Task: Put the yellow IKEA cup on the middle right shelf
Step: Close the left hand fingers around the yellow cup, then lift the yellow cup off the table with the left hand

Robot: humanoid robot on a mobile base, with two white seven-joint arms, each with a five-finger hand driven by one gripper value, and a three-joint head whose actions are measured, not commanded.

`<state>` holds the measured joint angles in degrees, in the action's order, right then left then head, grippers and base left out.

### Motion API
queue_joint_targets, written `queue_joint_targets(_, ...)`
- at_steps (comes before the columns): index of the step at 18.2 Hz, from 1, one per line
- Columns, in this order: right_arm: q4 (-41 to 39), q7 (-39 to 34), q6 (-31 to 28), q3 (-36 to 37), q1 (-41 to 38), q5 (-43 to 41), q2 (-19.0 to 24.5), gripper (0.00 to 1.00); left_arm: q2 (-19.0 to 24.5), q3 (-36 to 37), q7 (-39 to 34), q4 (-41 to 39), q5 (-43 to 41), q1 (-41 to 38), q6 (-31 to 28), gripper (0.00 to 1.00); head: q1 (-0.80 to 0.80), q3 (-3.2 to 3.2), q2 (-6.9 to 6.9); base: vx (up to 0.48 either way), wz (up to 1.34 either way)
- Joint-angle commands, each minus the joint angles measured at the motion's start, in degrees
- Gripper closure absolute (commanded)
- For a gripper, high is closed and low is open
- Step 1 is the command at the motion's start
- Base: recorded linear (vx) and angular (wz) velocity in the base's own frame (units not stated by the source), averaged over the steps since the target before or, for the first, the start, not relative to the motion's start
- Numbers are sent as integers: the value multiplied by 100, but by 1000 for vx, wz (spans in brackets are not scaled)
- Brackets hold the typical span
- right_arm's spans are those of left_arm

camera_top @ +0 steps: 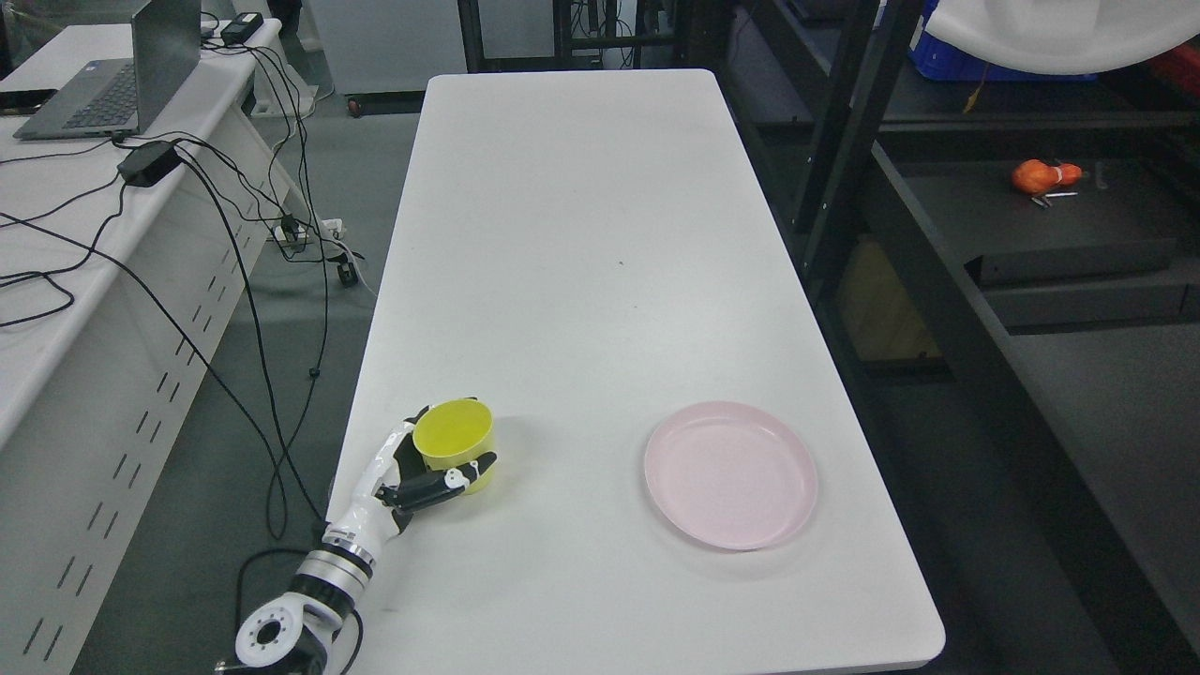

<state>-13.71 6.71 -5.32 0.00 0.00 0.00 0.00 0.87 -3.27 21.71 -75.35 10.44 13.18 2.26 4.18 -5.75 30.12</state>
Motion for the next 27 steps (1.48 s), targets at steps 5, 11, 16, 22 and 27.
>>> queue_joint_targets(5,0,-3,-4,-97,-79,-141,-100,1,13,-1062,-53,-1444,563,-368,371,100,0,0,0,-12,-74)
queue_joint_targets(11,0,-3,-4,-97,-79,-141,-100,0,13,-1317,-44,-2413,766,-623,433,100,0,0,0,-4,25)
queue_joint_targets(16,0,-3,-4,-97,-79,-141,-100,1,13,-1317,-53,-2546,766,-746,450,100,0,0,0,-38,-3)
queue_joint_targets(22,0,-3,-4,-97,-79,-141,-100,1,13,-1273,-53,-2546,766,-1010,565,99,0,0,0,-128,-76)
queue_joint_targets(27,0,-3,-4,-97,-79,-141,-100,1,13,-1238,-53,-2546,766,-1212,670,99,0,0,0,-169,-227)
